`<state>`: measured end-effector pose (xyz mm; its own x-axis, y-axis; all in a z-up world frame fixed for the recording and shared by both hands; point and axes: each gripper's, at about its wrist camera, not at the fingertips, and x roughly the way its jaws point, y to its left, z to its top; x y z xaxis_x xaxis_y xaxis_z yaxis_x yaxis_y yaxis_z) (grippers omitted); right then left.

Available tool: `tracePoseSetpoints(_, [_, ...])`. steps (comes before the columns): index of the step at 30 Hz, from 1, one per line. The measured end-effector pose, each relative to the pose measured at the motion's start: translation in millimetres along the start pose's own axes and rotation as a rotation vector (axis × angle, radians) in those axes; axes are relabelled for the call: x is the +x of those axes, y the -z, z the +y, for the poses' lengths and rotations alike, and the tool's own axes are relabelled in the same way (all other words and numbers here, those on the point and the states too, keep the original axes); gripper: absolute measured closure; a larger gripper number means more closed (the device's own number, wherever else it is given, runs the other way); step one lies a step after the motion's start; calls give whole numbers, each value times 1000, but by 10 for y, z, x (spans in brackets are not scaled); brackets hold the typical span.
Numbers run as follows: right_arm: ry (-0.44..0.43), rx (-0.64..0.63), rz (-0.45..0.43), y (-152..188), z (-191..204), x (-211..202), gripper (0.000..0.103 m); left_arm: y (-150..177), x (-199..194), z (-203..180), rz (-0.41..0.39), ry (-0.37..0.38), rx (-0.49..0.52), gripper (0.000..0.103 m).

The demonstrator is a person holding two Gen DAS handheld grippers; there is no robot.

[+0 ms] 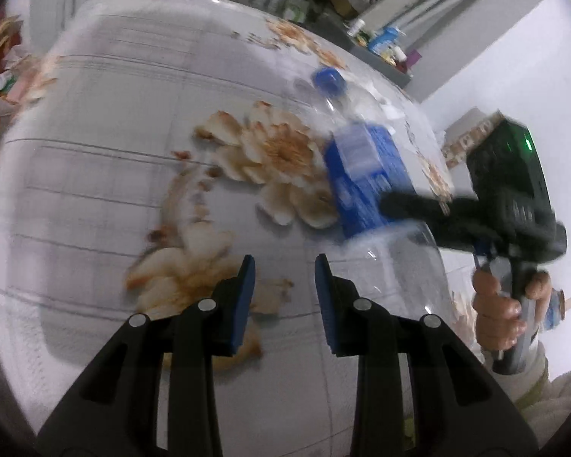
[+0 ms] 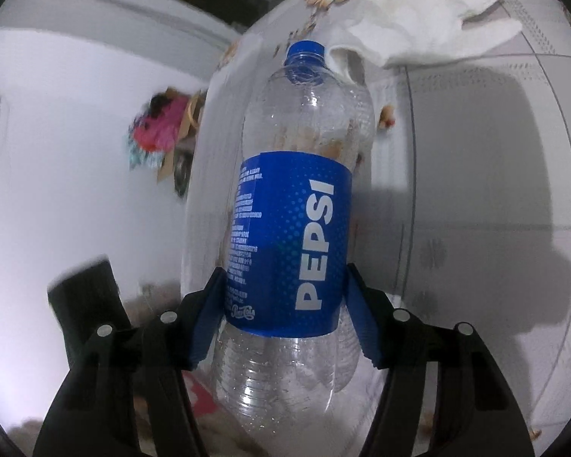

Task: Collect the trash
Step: 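Grasp the clear Pepsi bottle around its blue label with the right tool, then grasp the white tissue with the left tool while the right tool holds the Pepsi bottle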

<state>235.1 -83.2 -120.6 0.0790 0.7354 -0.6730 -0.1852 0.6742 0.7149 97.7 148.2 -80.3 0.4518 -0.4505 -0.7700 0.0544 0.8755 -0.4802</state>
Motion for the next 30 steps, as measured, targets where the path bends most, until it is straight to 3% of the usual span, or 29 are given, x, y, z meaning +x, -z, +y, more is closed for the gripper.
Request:
tracePoseSetpoints(3, [0,-47,47,153,7,-42,43,-77,-82,52,-28,-28,-13,72])
tracePoseSetpoints(5, [-7,-55,68,289,-29,-101,43,-161,-90,33,-42,-38,-11,65])
tracePoseSetpoints(10, [18,-20,41,588,-228,-391,43,-493,85,-224,-62,-21,56,54])
tracePoseSetpoints(16, [82,111,-100,907,-607,-918,43,-1002,548,-488,-56,15,75,47])
tracePoseSetpoints(20, [135,216,-235,987,-891,-1258,43,-1338,931,-670,-38,-24,103,44])
tracePoseSetpoints(24, [176,253,-307,920,-1034,-1422,43,-1580,1226,-761,-39,-87,108,44])
tracePoseSetpoints(27, [205,244,-336,803,-1036,-1420,43,-1690,1386,-783,-45,-131,107,52])
tracePoseSetpoints(29, [222,233,-347,719,-979,-1352,43,-1702,1442,-832,-43,-134,126,76])
tracePoseSetpoints(30, [228,229,-349,726,-970,-1344,43,-1691,1452,-839,-37,-129,130,80])
